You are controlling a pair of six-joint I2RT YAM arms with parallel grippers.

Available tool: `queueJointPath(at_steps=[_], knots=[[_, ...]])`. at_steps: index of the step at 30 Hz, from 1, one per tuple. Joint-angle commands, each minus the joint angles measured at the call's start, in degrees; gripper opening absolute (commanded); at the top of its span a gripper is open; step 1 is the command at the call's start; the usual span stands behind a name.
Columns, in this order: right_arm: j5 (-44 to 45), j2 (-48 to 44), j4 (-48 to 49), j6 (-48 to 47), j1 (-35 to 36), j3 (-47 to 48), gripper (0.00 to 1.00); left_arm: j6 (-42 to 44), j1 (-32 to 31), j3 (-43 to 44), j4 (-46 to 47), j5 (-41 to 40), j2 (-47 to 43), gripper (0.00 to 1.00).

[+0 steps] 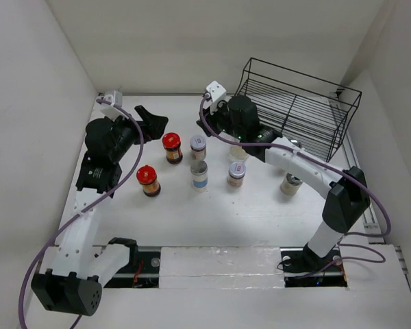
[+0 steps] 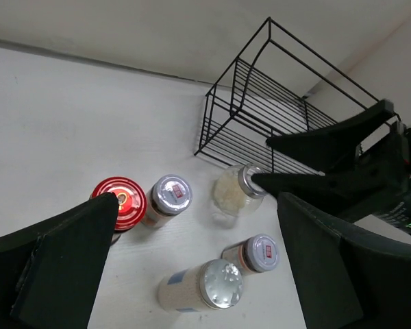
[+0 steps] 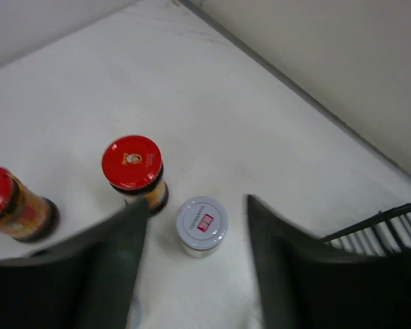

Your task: Organize the condiment bottles

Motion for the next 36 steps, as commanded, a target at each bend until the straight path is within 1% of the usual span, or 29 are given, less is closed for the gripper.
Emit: queueJointPath(at_steps=[1, 2, 3, 5, 6, 8, 9, 11, 12, 13, 14, 15, 16, 17, 18, 19, 20, 22, 25, 26, 28, 30, 31, 33, 36], knots=[[0.6, 0.8, 0.1, 0.0, 0.5, 4.6, 0.44, 0.1, 0.4, 0.2, 3.6, 0.5, -2.7, 0.97], [0.6, 1.4, 0.1, 0.0, 0.5, 4.6, 0.29, 0.1, 0.4, 0.2, 3.6, 0.5, -2.7, 0.92], [0.6, 2.7, -1.7, 0.0, 0.5, 6.3, 0.11, 0.1, 0.4, -0.4, 3.6, 0.5, -4.1, 0.88], [1.1, 4.0, -3.9, -0.6, 1.0, 7.9, 0.03, -0.5, 0.4, -0.4, 4.1, -2.2, -5.5, 0.77], [1.1, 4.5, -4.4, -0.6, 1.0, 8.4, 0.01, -0.5, 0.4, -0.4, 4.1, -3.3, -6.8, 0.57], [2.5, 6.1, -4.9, -0.6, 1.0, 9.5, 0.00, -0.5, 0.4, -0.4, 2.8, -6.3, -7.9, 0.32], [2.5, 7.4, -6.1, -1.1, 1.0, 10.8, 0.00, -0.5, 0.4, -0.4, 2.8, -7.6, -9.2, 0.13], [2.5, 8.9, -7.8, -1.1, 1.0, 12.6, 0.00, -1.0, 0.4, -0.4, 2.8, -8.6, -10.5, 0.01], [2.0, 9.6, -8.7, -1.1, 1.0, 13.5, 0.00, -1.0, 0.4, -0.4, 2.2, -11.5, -11.0, 0.00], [1.1, 10.3, -10.1, -1.1, 1.0, 14.3, 0.02, -1.0, 0.4, -0.4, 1.3, -12.7, -11.5, 0.00], [0.5, 11.7, -10.9, -1.1, 1.0, 15.9, 0.17, -1.6, 0.4, -0.4, 0.8, -13.8, -12.2, 0.00], [0.5, 12.4, -12.0, -1.6, 1.0, 16.8, 0.30, -1.6, 0.4, -0.4, 0.8, -14.5, -12.2, 0.02], [0.5, 13.1, -13.0, -1.7, 1.5, 17.7, 0.46, -1.6, 0.4, -0.4, 0.3, -14.5, -12.2, 0.09], [0.5, 14.2, -14.4, -2.2, 1.5, 18.3, 0.70, -1.6, 0.4, -0.4, 0.3, -14.5, -12.2, 0.18], [0.5, 14.8, -14.4, -2.2, 1.5, 19.0, 0.78, -1.6, 0.4, -0.4, 0.3, -14.5, -12.2, 0.34], [0.5, 15.3, -15.2, -2.2, 1.5, 19.0, 0.85, -1.6, 0.4, -0.4, 0.3, -14.5, -11.6, 0.40], [0.5, 16.4, -15.2, -2.2, 1.5, 19.8, 0.95, -2.1, 0.4, -0.4, 0.3, -14.5, -11.1, 0.44], [-0.7, 17.9, -16.0, -2.2, 1.5, 21.4, 1.00, -2.1, 0.4, -0.4, 0.3, -13.9, -11.1, 0.48], [-2.9, 21.2, -19.0, -2.2, 1.5, 25.0, 1.00, -2.1, 0.4, -0.4, 0.3, -13.1, -10.5, 0.50], [-5.0, 21.9, -19.7, -2.2, 2.2, 26.1, 1.00, -2.1, 0.4, -0.4, 0.3, -13.1, -9.8, 0.51], [-5.5, 23.0, -19.7, -2.7, 3.6, 27.5, 1.00, -2.1, 0.4, -0.4, -0.6, -13.8, -9.8, 0.53], [-6.8, 23.0, -19.7, -3.6, 5.3, 27.5, 1.00, -2.1, 0.4, -0.4, -0.1, -13.8, -10.3, 0.55], [-6.8, 23.6, -19.7, -4.2, 5.3, 27.5, 1.00, -2.1, 0.4, -0.4, -0.1, -14.4, -11.0, 0.58], [-9.4, 24.2, -19.0, -4.2, 6.0, 27.5, 1.00, -2.1, 0.4, -0.4, -0.1, -15.1, -11.0, 0.58], [-9.4, 26.3, -19.0, -3.7, 6.0, 27.5, 1.00, -2.1, 0.4, -0.4, -0.1, -14.5, -11.0, 0.58]])
